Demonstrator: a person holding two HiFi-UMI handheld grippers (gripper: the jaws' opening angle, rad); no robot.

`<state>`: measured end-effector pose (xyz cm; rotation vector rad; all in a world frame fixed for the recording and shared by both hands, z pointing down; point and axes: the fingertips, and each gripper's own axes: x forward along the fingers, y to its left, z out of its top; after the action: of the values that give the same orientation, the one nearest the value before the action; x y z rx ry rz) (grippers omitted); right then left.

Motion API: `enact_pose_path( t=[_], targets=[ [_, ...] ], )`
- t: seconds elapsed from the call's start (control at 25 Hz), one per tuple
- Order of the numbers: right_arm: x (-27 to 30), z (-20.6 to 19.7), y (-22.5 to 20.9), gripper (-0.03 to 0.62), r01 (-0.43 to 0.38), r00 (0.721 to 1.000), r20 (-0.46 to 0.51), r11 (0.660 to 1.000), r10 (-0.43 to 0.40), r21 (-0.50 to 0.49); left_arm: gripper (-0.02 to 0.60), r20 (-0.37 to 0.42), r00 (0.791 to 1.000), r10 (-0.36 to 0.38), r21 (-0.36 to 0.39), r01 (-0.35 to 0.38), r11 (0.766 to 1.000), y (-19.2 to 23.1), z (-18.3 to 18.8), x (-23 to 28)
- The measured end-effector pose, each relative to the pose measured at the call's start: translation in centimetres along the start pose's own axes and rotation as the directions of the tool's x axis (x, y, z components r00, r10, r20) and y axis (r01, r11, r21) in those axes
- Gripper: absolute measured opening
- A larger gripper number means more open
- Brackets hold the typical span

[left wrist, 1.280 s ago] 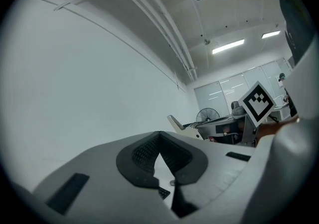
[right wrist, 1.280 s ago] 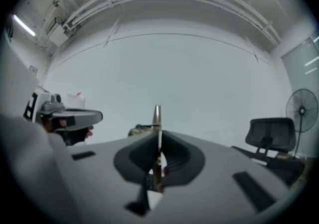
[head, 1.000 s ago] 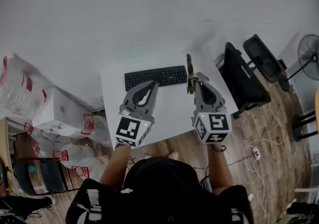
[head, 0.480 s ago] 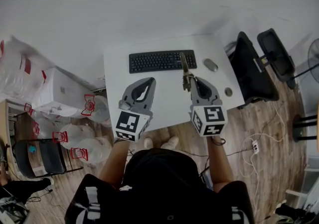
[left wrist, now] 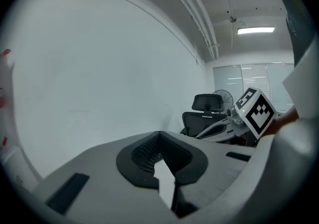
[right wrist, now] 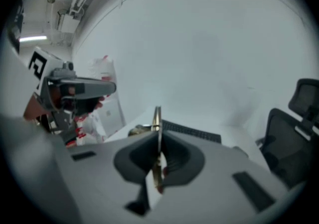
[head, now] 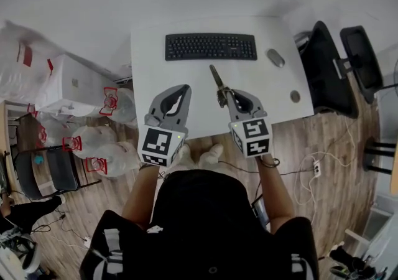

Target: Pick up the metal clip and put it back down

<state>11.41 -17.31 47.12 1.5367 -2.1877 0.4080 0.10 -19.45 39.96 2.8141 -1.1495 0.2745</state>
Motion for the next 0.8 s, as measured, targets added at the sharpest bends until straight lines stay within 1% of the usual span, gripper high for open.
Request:
enact_pose_path(
  t=[0.16, 0.32, 0.4, 0.64, 0.72, 0.8],
  targets=[
    [1.8, -2.8, 2.0, 0.035, -0.065, 0.995, -0.072, 0.997, 0.062, -0.041, 0.025, -0.034, 0.999, 0.007, -0.020, -0.008, 1.000, 0.1, -2.0, -0.6],
    [3.4, -6.0, 3.4, 0.035, -0.114, 0.983, -0.159, 0.985, 0.093, -0.130, 0.025, -0.057, 0.998, -0.001, -0.036, -0.002, 0.999, -0.4, -3.4, -1.0],
    [4.1, -7.4, 4.0, 0.035, -0.142, 0.974, -0.201, 0.977, 0.109, -0.157, 0.025, -0.065, 0.998, 0.001, -0.042, -0.003, 0.999, -0.6, -3.9, -1.2],
    [6.0, -10.5, 5.4, 0.035, -0.228, 0.940, -0.296, 0.958, 0.170, -0.173, 0.025, -0.098, 0.995, 0.022, -0.053, -0.027, 0.998, -0.3, -5.7, -1.9],
    [6.7, -11.4, 5.9, 0.035, -0.249, 0.929, -0.325, 0.949, 0.178, -0.193, 0.025, -0.113, 0.993, 0.033, -0.057, -0.040, 0.998, -0.1, -6.5, -2.2],
    [7.3, -12.3, 6.1, 0.035, -0.261, 0.919, -0.355, 0.937, 0.169, -0.231, 0.025, -0.121, 0.992, 0.040, -0.065, -0.048, 0.997, 0.0, -7.1, -2.5]
  ],
)
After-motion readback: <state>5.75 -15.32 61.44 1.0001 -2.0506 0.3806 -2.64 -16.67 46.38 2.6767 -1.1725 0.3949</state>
